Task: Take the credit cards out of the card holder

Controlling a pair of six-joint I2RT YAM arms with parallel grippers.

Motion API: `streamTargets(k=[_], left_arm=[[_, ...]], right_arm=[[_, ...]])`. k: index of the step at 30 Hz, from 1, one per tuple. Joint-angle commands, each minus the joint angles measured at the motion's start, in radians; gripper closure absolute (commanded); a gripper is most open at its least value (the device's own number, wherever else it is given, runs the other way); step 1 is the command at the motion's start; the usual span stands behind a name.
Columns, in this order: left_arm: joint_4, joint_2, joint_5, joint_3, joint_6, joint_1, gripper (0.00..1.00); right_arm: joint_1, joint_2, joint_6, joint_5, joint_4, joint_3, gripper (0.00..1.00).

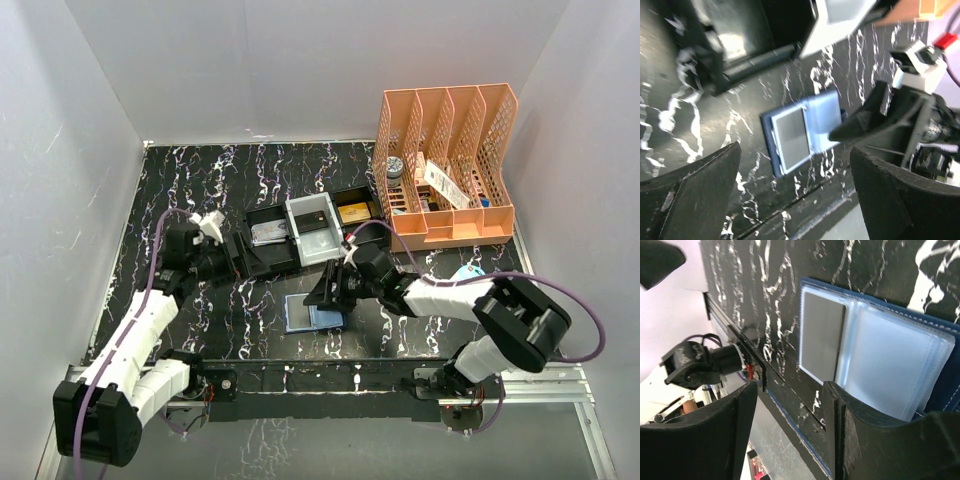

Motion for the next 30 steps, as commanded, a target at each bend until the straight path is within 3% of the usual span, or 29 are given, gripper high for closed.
streamTargets(k=[1, 6, 16, 30], left_arm=[[0.041, -0.041, -0.009, -0.047, -0.124, -0.129, 0.13], [0.060, 0.012, -0.079, -0.067, -0.185, -0.249, 0.19], [0.109, 0.129, -0.130, -0.064, -0.246, -0.367, 0.25], [0.152, 0.260, -0.212, -0.078, -0.354, -0.464, 0.53]], right_arm=[[0.044, 0.063, 0.039, 0.029, 0.055, 0.049, 0.48], [0.058, 0.092, 0.057, 0.062, 0.050, 0.066, 0.51], [0.057, 0.131, 0.051, 0.089, 0.013, 0.089, 0.58], [0.057, 0.171, 0.058, 0.143, -0.013, 0.087, 0.65]])
